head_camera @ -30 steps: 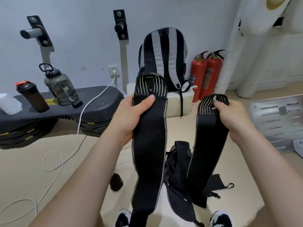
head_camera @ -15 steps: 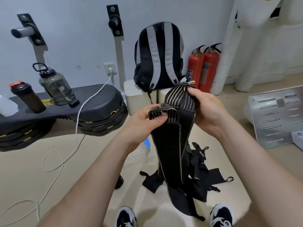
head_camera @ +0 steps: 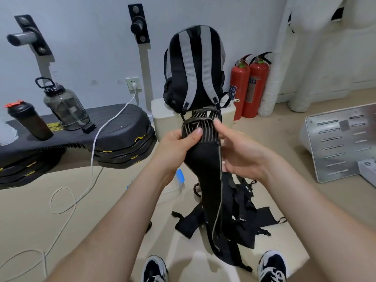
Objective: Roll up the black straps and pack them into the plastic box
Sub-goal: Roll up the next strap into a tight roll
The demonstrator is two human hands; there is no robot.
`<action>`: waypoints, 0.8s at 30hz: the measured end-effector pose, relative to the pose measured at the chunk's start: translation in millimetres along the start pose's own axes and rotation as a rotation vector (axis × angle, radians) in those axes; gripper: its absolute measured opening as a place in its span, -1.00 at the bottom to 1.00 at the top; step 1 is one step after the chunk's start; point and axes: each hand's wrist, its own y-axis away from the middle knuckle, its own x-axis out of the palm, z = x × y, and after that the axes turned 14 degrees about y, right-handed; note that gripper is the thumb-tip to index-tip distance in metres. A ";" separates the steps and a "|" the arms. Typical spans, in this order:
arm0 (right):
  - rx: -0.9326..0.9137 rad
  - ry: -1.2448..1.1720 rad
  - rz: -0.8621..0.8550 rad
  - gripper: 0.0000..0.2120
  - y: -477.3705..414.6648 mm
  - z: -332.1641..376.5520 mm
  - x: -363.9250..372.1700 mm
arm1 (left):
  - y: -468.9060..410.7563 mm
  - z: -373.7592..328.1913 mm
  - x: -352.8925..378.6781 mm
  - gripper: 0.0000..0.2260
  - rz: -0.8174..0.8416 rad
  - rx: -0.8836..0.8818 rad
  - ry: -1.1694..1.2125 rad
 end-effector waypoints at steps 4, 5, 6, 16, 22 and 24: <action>-0.065 0.103 0.003 -0.72 -3.4 -12.9 4.4 | -2.1 -3.3 -6.1 -0.87 -0.100 0.055 0.000; -0.102 0.152 -0.023 -0.72 -4.5 -14.7 5.0 | -1.7 -3.6 -6.6 -0.84 -0.100 0.061 -0.018; -0.136 0.201 -0.054 -0.70 -5.5 -15.9 5.6 | -1.7 -3.6 -6.8 -0.82 -0.098 0.064 -0.030; -0.259 0.425 -0.319 -0.72 -17.1 -21.7 23.8 | -4.5 -3.6 3.1 -0.74 -0.089 -0.011 0.360; -0.215 0.182 -0.272 -0.81 -17.9 -23.9 18.9 | -13.2 -10.2 6.1 -0.65 -0.119 0.012 0.445; -0.124 0.086 -0.113 -0.76 -14.2 -23.7 16.4 | -16.4 -12.9 5.3 -0.63 -0.138 0.015 0.491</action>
